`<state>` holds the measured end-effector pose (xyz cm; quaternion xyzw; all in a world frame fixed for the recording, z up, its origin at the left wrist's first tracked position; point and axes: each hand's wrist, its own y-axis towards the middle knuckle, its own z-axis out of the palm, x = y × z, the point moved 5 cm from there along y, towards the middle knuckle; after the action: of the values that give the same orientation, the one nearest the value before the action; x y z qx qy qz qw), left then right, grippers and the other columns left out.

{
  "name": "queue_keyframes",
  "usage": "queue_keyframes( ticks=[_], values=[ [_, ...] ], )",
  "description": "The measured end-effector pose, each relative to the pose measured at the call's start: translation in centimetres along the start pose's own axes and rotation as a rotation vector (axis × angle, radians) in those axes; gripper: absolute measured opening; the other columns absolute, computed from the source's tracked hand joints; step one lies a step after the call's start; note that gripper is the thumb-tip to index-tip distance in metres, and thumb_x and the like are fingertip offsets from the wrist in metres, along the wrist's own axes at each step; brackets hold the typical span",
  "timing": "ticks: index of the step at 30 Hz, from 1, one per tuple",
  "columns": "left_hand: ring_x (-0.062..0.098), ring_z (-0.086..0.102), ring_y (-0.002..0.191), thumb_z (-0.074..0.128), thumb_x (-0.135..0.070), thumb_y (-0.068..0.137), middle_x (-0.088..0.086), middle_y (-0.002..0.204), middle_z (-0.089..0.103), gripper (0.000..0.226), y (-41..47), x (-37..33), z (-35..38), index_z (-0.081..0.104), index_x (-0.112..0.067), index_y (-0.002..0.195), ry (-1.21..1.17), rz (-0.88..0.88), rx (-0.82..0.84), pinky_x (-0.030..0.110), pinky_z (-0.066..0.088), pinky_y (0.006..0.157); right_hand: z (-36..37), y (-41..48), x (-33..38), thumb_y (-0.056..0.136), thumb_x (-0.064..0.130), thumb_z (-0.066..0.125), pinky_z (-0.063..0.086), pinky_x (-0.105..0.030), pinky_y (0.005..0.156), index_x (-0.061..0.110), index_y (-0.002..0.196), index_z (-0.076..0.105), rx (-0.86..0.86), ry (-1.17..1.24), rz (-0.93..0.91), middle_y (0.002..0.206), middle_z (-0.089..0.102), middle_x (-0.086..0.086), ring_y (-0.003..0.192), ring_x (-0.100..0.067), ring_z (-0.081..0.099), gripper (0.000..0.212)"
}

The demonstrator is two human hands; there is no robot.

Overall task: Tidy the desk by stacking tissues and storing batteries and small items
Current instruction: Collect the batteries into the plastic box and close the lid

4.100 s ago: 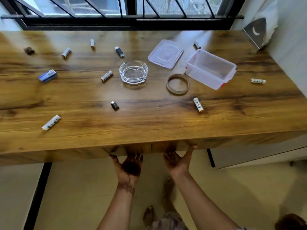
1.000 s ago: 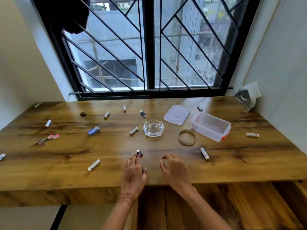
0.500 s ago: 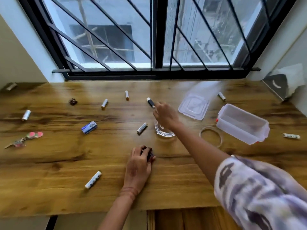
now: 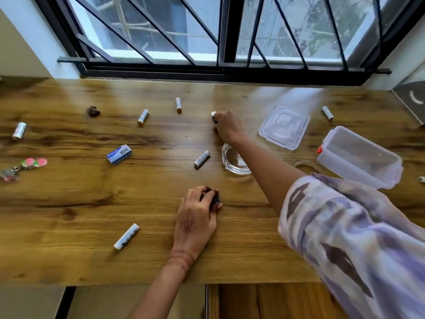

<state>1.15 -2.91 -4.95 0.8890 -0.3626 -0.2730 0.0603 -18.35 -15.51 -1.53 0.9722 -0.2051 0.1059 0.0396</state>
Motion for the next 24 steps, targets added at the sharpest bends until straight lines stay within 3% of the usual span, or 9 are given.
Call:
queue_keyframes(
  ticks=[6, 12, 15, 19, 22, 24],
  values=[
    [0.023, 0.062, 0.086, 0.077, -0.017, 0.071, 0.008, 0.097, 0.063, 0.033, 0.0, 0.3, 0.0, 0.07, -0.008, 0.102, -0.053, -0.036, 0.003, 0.03, 0.056, 0.073, -2.1, -1.3, 0.3, 0.082, 0.0, 0.05, 0.038, -0.033, 0.065, 0.004, 0.078, 0.059, -0.114, 0.143, 0.093, 0.096, 0.065, -0.024, 0.091, -0.038, 0.061, 0.01],
    [0.021, 0.056, 0.096, 0.072, -0.02, 0.077, 0.009, 0.105, 0.061, 0.035, -0.4, 0.4, -0.6, 0.067, -0.008, 0.109, -0.166, -0.125, 0.024, 0.03, 0.052, 0.085, -5.0, -7.2, 0.2, 0.081, 0.008, 0.058, 0.039, -0.028, 0.062, 0.0, 0.084, 0.068, -0.375, 0.331, 0.057, 0.083, 0.07, -0.018, 0.079, -0.033, 0.064, 0.013],
    [0.019, 0.054, 0.101, 0.07, -0.017, 0.079, 0.006, 0.107, 0.061, 0.034, -1.2, 0.1, -1.2, 0.066, -0.01, 0.111, -0.279, -0.227, -0.025, 0.034, 0.049, 0.091, -5.6, -12.1, -0.6, 0.08, 0.01, 0.063, 0.05, -0.033, 0.065, 0.002, 0.084, 0.07, -0.434, 0.413, 0.07, 0.081, 0.072, -0.016, 0.076, -0.03, 0.066, 0.012],
    [0.018, 0.054, 0.102, 0.072, -0.016, 0.077, 0.003, 0.107, 0.061, 0.034, -4.7, -2.4, -1.8, 0.067, -0.01, 0.11, -0.341, -0.258, -0.074, 0.034, 0.05, 0.091, -6.1, -20.9, -2.2, 0.078, 0.015, 0.071, 0.04, -0.014, 0.061, 0.007, 0.083, 0.071, -0.535, 0.522, 0.119, 0.079, 0.073, -0.009, 0.07, -0.018, 0.068, 0.01],
    [0.009, 0.051, 0.096, 0.076, -0.016, 0.073, 0.001, 0.103, 0.063, 0.034, -8.6, -5.5, -2.1, 0.069, -0.009, 0.106, -0.31, -0.173, -0.077, 0.021, 0.047, 0.084, -5.6, -28.5, -3.6, 0.077, 0.016, 0.073, 0.045, -0.013, 0.064, 0.01, 0.087, 0.069, -0.559, 0.599, 0.189, 0.076, 0.071, -0.002, 0.068, -0.01, 0.065, 0.012],
    [0.009, 0.053, 0.095, 0.077, -0.016, 0.072, 0.001, 0.103, 0.064, 0.034, -11.0, -7.1, -2.0, 0.069, -0.01, 0.105, -0.297, -0.111, -0.037, 0.019, 0.049, 0.081, -4.5, -32.9, -4.4, 0.078, 0.017, 0.073, 0.047, -0.01, 0.064, 0.013, 0.088, 0.068, -0.532, 0.622, 0.241, 0.074, 0.066, 0.006, 0.065, -0.005, 0.061, 0.012]
  ],
)
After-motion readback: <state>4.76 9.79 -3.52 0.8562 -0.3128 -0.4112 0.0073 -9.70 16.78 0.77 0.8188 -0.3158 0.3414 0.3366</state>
